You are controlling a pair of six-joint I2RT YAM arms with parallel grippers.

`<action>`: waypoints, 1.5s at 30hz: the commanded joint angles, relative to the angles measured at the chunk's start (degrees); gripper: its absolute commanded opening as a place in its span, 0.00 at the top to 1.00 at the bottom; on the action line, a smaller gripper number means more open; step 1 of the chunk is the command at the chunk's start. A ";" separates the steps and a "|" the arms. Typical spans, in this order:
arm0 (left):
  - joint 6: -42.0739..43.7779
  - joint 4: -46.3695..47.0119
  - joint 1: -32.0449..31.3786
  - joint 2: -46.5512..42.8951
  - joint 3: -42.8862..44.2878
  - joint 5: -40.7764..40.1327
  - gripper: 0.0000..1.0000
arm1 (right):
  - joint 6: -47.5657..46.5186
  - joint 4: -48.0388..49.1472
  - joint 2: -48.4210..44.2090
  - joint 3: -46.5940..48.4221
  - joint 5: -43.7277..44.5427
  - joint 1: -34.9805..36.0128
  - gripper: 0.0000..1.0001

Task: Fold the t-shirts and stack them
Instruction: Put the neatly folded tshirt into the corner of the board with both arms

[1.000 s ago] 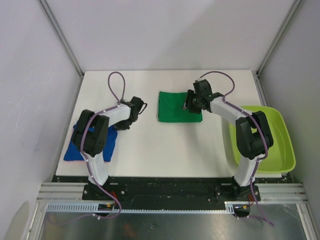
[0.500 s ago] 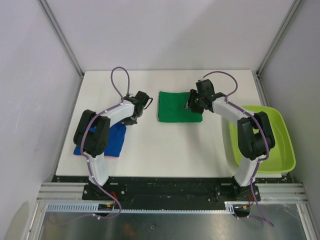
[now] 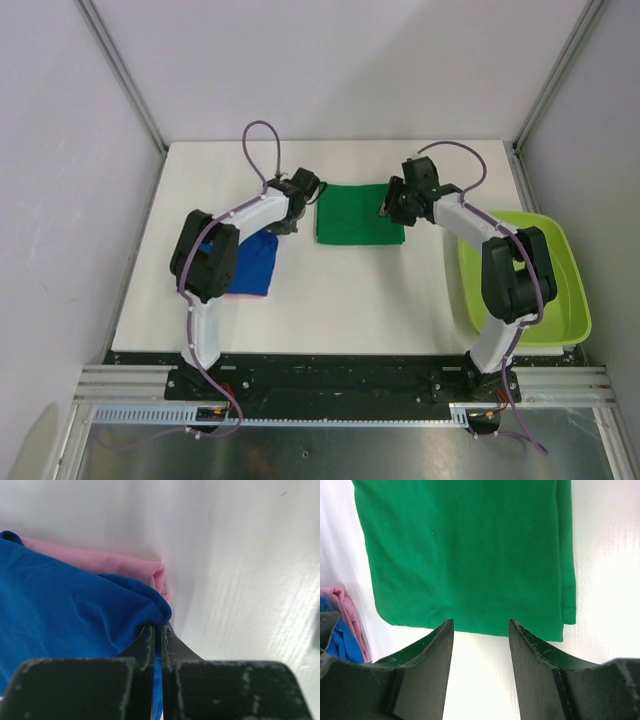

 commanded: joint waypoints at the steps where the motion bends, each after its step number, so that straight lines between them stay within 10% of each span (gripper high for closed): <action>1: -2.12 1.80 -1.50 2.51 7.41 2.35 1.00 | -1.06 -0.85 -3.10 -0.42 1.45 -0.85 0.47; 12: -0.29 1.86 -1.85 8.39 16.47 6.25 1.00 | -1.81 -2.17 -3.21 -0.43 2.54 -3.16 0.47; 24: 5.27 1.90 -1.87 0.20 19.01 15.38 0.39 | -6.26 8.28 0.94 0.64 0.07 -8.84 0.38; 45: -4.30 6.54 -2.93 -0.51 11.49 29.27 0.44 | -10.24 10.20 22.43 20.64 -6.94 -11.03 0.35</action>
